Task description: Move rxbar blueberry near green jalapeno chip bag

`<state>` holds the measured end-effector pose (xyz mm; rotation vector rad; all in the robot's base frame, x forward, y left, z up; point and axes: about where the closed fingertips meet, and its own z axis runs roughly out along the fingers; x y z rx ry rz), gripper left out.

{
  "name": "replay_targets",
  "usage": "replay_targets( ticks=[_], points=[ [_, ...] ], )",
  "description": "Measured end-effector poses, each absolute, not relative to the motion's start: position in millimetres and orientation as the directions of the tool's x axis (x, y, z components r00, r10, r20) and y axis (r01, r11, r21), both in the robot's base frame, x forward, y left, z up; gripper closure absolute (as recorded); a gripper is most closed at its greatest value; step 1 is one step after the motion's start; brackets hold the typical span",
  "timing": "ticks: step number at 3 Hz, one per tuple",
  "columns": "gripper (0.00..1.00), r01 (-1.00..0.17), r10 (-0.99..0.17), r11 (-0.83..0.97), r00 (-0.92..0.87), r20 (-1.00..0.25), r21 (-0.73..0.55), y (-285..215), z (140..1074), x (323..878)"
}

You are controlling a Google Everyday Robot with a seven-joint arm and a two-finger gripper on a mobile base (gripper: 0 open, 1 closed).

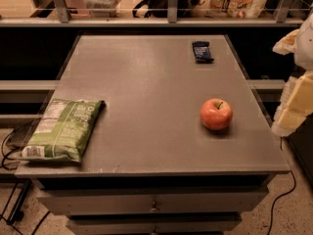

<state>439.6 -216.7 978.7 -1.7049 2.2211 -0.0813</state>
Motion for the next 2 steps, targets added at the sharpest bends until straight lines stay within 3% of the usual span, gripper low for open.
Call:
replay_targets(
  ticks=[2],
  points=[
    [0.0,-0.884,-0.868,0.392,-0.264,-0.42,-0.254,-213.6,972.4,477.6]
  ],
)
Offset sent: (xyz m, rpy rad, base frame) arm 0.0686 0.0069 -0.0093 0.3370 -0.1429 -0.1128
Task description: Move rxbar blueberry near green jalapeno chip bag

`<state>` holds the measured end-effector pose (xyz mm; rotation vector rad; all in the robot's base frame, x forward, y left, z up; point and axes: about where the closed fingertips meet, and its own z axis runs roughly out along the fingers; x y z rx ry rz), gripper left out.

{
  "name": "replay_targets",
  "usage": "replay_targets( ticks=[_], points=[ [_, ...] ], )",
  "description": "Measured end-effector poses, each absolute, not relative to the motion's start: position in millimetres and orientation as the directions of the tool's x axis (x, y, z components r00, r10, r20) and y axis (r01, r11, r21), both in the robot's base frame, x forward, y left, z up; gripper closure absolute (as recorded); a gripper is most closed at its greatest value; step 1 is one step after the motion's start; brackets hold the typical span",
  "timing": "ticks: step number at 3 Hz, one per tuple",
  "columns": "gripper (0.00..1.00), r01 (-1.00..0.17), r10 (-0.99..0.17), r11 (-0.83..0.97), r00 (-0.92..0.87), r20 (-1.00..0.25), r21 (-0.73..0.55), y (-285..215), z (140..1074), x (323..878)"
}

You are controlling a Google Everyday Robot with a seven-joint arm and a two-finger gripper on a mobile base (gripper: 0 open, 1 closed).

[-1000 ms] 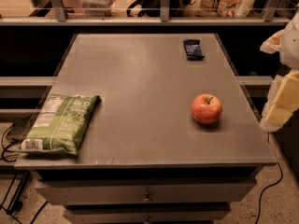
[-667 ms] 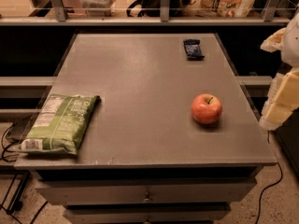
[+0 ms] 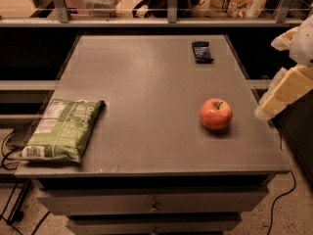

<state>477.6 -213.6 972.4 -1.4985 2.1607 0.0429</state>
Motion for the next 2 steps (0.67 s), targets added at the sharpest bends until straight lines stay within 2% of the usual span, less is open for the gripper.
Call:
replay_targets(
  ticks=[2],
  points=[
    [0.0,-0.846,-0.812,0.463,-0.286,-0.509,-0.264,-211.4,960.1,543.0]
  ],
)
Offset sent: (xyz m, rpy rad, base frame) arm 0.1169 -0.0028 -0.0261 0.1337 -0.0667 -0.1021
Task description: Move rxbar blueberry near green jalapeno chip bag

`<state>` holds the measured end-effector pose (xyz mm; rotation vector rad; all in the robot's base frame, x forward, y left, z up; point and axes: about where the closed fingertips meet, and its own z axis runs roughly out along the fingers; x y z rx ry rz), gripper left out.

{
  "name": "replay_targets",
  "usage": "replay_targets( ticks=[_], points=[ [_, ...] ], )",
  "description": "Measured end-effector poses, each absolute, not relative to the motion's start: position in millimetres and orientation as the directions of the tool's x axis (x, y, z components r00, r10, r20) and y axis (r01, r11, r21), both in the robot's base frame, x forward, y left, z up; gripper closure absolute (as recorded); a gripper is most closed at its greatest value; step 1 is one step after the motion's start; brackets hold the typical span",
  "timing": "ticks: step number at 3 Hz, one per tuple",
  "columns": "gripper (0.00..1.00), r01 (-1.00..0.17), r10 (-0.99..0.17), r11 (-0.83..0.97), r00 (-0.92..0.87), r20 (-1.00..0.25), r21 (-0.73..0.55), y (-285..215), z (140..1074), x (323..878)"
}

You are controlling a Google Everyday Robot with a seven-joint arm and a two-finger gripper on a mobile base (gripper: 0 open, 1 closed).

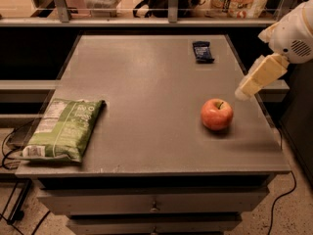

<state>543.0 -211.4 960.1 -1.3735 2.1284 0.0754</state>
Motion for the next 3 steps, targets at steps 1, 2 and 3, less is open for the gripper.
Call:
replay_targets(
  ticks=[1,2,3],
  points=[
    [0.0,-0.83,-0.782,0.5,-0.311,-0.54,-0.247,-213.8,946.2,589.2],
    [0.0,-0.83,-0.782,0.501,-0.311,-0.54,-0.247,-213.8,946.2,589.2],
    [0.0,-0.818,-0.756,0.53,-0.336,-0.562,-0.225,-209.3,940.9,596.0]
  ],
)
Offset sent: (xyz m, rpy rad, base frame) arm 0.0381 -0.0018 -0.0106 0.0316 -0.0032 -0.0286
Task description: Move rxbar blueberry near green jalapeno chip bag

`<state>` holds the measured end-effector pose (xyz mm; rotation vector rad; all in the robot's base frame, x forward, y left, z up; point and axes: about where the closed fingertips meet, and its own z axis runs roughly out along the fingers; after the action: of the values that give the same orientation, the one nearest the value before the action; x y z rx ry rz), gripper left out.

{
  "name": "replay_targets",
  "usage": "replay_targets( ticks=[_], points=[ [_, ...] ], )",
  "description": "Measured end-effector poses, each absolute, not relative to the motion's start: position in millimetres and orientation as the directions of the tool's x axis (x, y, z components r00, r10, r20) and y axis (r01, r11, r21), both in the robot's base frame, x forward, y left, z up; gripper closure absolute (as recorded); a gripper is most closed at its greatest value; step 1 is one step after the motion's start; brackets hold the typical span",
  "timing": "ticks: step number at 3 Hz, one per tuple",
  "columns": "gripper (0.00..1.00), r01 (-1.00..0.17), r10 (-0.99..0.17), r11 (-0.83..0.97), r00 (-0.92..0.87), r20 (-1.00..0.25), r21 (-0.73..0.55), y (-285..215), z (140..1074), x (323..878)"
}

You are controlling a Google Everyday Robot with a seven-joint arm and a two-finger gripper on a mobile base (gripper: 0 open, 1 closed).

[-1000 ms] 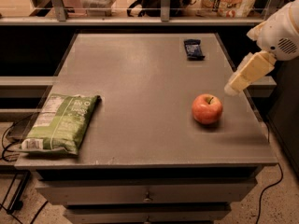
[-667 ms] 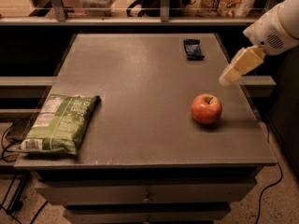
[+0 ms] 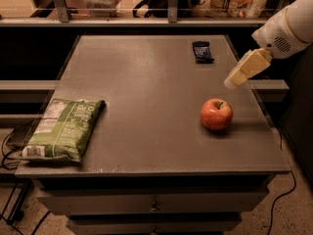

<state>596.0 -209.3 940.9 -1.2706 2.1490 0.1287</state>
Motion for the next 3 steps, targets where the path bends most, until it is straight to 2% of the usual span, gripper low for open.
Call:
replay_targets(
  ticks=[3],
  points=[
    [0.0,-0.801,-0.604,0.586,-0.33,-0.726,-0.122,-165.6,909.4,691.3]
  ],
)
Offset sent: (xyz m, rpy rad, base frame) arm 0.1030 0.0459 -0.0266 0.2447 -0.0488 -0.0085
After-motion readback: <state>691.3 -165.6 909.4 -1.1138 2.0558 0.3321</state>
